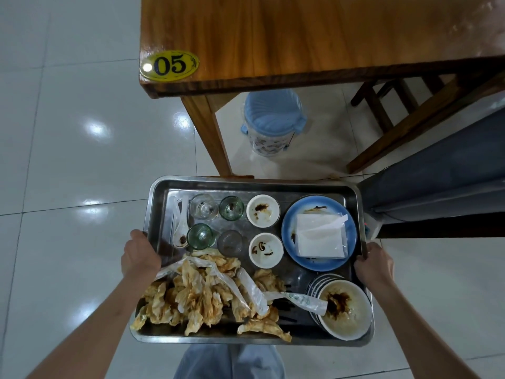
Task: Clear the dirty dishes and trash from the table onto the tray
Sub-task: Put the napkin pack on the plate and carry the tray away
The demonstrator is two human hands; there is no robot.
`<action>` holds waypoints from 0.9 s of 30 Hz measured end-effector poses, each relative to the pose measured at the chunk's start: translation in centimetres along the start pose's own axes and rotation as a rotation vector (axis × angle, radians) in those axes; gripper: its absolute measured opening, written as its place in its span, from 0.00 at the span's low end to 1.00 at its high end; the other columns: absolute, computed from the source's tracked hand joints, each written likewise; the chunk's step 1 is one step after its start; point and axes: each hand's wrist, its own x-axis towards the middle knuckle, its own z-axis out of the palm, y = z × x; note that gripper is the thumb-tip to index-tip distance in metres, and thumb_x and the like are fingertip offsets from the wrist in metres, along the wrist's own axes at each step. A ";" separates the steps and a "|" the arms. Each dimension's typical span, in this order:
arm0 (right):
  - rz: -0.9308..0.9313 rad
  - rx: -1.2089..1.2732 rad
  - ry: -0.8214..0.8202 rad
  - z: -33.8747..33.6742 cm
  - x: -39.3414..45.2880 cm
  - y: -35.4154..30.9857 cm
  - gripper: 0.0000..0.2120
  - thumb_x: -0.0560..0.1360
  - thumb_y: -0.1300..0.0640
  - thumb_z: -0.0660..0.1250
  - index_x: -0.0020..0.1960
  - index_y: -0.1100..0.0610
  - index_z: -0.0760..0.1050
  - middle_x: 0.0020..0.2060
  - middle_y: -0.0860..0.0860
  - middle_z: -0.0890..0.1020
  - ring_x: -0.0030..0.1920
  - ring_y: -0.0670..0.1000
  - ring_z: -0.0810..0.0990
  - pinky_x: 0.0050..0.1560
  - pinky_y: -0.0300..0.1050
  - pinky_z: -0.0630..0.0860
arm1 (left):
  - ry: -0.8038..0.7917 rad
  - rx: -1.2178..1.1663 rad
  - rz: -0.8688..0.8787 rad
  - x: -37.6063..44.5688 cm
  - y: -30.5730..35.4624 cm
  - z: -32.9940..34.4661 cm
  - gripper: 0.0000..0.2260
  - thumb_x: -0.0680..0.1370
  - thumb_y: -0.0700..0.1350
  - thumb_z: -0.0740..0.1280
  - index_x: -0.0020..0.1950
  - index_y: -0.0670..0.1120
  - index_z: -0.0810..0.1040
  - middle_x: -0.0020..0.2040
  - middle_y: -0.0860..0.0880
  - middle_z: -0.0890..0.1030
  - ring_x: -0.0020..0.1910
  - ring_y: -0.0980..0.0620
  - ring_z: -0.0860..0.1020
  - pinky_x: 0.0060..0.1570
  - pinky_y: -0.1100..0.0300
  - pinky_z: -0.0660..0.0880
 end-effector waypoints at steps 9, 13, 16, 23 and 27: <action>0.020 0.035 0.049 -4.8 -4.2 0.1 0.08 0.70 0.69 0.63 0.50 0.67 0.73 0.42 0.65 0.78 0.43 0.62 0.75 0.39 0.45 0.66 | 0.044 -0.008 0.074 -3.3 1.2 -4.7 0.19 0.71 0.34 0.71 0.58 0.37 0.68 0.51 0.35 0.77 0.49 0.35 0.76 0.46 0.46 0.72; 0.041 0.065 0.068 -7.0 -6.9 0.6 0.05 0.71 0.69 0.62 0.48 0.65 0.72 0.39 0.62 0.75 0.41 0.60 0.73 0.39 0.45 0.66 | 0.050 -0.012 0.092 -5.3 1.5 -6.9 0.19 0.71 0.33 0.70 0.59 0.38 0.67 0.51 0.36 0.76 0.50 0.36 0.76 0.44 0.48 0.71; 0.055 0.094 0.084 -8.5 -9.1 1.4 0.04 0.71 0.69 0.63 0.46 0.64 0.72 0.38 0.59 0.74 0.39 0.56 0.69 0.39 0.45 0.66 | 0.062 -0.004 0.116 -6.9 1.4 -8.4 0.18 0.72 0.32 0.69 0.59 0.37 0.68 0.52 0.36 0.76 0.50 0.35 0.76 0.45 0.48 0.72; 0.145 0.182 0.102 -10.7 -14.7 4.3 0.07 0.70 0.68 0.63 0.48 0.63 0.72 0.40 0.61 0.76 0.42 0.59 0.74 0.40 0.45 0.68 | 0.075 0.044 0.171 -10.8 0.6 -11.3 0.17 0.72 0.33 0.69 0.58 0.38 0.68 0.51 0.36 0.77 0.49 0.36 0.77 0.45 0.46 0.74; 0.185 0.172 0.126 -11.1 -18.0 6.3 0.09 0.69 0.68 0.62 0.49 0.64 0.73 0.41 0.62 0.78 0.41 0.60 0.73 0.39 0.45 0.69 | 0.086 0.051 0.254 -12.7 0.3 -12.5 0.16 0.73 0.32 0.67 0.59 0.37 0.68 0.51 0.36 0.77 0.49 0.36 0.76 0.44 0.46 0.73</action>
